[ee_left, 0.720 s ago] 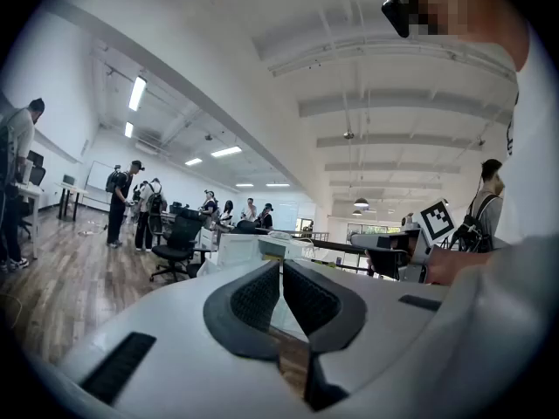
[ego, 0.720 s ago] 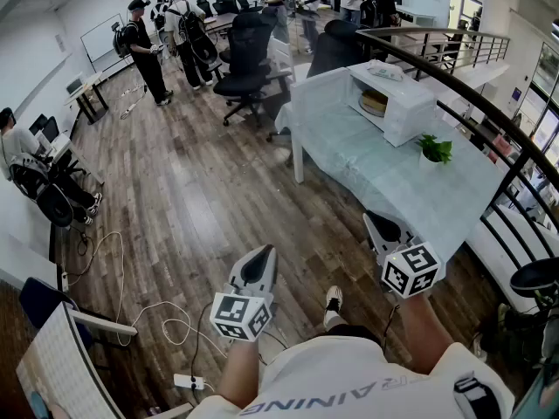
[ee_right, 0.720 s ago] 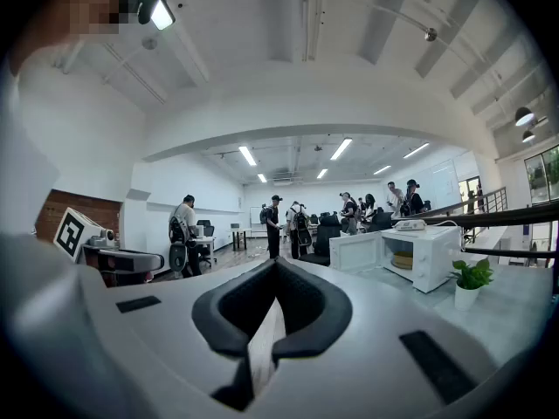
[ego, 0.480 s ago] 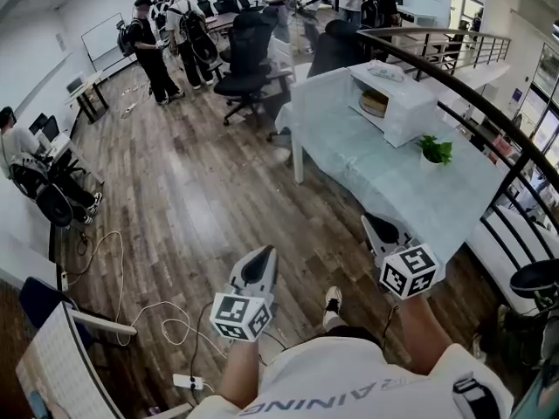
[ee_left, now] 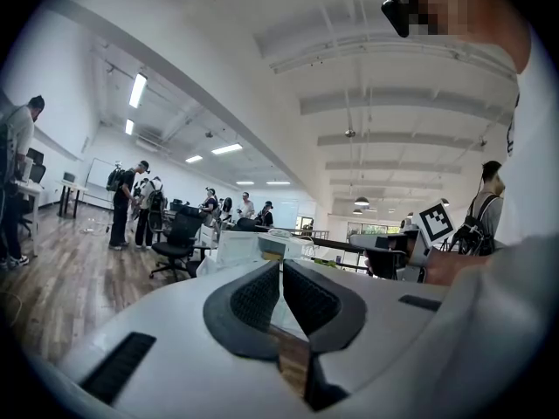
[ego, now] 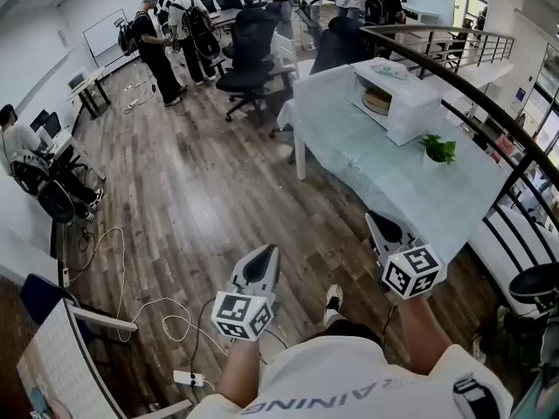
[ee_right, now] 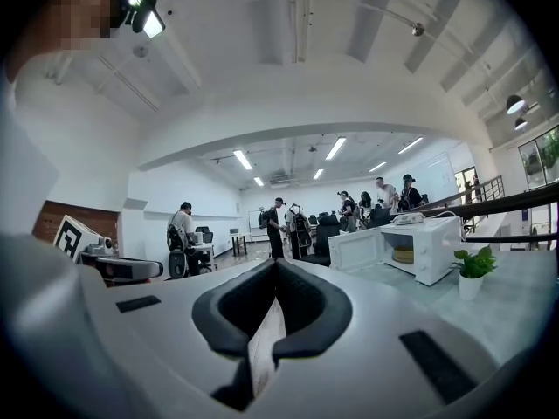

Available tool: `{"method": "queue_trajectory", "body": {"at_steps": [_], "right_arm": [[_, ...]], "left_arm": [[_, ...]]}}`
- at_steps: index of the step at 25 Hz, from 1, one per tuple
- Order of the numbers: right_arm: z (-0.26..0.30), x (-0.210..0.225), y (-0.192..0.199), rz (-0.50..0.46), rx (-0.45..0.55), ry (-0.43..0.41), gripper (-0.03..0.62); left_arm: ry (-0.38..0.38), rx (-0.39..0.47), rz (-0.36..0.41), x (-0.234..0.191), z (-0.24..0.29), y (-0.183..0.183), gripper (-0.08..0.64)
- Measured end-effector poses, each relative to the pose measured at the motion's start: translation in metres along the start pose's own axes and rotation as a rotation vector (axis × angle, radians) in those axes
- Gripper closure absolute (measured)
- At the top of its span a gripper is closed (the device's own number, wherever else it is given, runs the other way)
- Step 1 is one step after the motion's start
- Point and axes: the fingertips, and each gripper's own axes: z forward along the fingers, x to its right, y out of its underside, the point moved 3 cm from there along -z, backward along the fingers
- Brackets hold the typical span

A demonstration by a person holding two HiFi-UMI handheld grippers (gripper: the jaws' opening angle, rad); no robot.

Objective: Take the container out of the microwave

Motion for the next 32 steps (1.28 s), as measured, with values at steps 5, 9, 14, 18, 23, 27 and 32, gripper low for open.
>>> {"method": "queue_trajectory", "body": {"at_steps": [5,9,14,18,23,27,32], "right_arm": [[0.008,0.008,0.001,0.012,-0.002,-0.011,0.571],[0.018,0.016,0.004,0.024,-0.012,-0.017,0.571],[0.043,0.028,0.004,0.014,-0.028,-0.023,0.571],[0.062,0.04,-0.004,-0.012,-0.026,-0.023,0.571],[0.088,0.078,-0.006,0.008,-0.027,-0.004,0.571],[0.106,0.116,-0.004,0.035,-0.037,0.019,0.571],[0.135,0.156,-0.013,0.043,-0.035,0.022,0.571]], "left_arm": [[-0.009,-0.003,-0.01,-0.004,0.009,0.002,0.523],[-0.006,-0.008,-0.012,-0.009,0.02,0.003,0.523],[-0.004,-0.017,-0.014,-0.023,0.044,-0.002,0.523],[0.005,-0.025,-0.004,-0.033,0.068,-0.01,0.523],[0.027,-0.039,0.011,-0.045,0.117,-0.016,0.523],[0.05,-0.055,0.022,-0.046,0.159,-0.021,0.523],[0.052,-0.06,0.024,-0.054,0.208,-0.031,0.523]]}}
